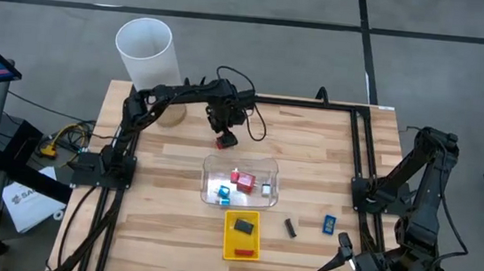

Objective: Pick & Place Office items
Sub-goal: Put the red digital clock into the yellow bin

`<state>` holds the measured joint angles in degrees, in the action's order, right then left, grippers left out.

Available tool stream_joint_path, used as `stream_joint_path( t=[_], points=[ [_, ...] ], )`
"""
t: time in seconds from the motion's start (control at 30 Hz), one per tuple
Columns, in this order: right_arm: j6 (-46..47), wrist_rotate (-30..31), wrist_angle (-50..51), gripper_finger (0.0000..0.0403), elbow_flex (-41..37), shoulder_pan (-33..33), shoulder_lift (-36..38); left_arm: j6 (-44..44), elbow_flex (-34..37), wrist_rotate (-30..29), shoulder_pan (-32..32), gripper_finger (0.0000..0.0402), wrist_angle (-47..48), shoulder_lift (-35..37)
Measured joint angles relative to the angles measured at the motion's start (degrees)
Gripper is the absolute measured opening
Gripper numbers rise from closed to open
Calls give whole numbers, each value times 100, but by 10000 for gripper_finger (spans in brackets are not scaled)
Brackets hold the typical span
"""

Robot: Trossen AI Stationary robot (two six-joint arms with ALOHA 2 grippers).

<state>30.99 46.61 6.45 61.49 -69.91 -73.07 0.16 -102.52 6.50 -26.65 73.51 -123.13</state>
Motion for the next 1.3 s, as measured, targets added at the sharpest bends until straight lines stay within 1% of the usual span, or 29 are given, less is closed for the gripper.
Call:
stream_joint_path(
  t=[0.17, 0.33, 0.67, 0.9, 1.17, 1.3],
  points=[
    [-12, -1, 149, 265, 0, 0, 121, 3, 0, -108, -11, 300, 65, -181],
    [-35, -2, 280, 265, 0, 36, 255, 26, 0, -68, -54, 312, 11, -212],
    [-101, -22, 402, 265, 0, 71, 377, 214, -2, -152, -88, 312, 153, -472],
    [-99, -17, 391, 265, 0, 72, 379, 299, 5, -367, -23, 312, 203, -715],
    [-99, -19, 392, 265, 0, 70, 379, 514, -142, -436, 40, 312, -7, -713],
    [-90, -20, 395, 265, 0, 70, 379, 597, -188, -319, 116, 312, -36, -710]
  ],
)
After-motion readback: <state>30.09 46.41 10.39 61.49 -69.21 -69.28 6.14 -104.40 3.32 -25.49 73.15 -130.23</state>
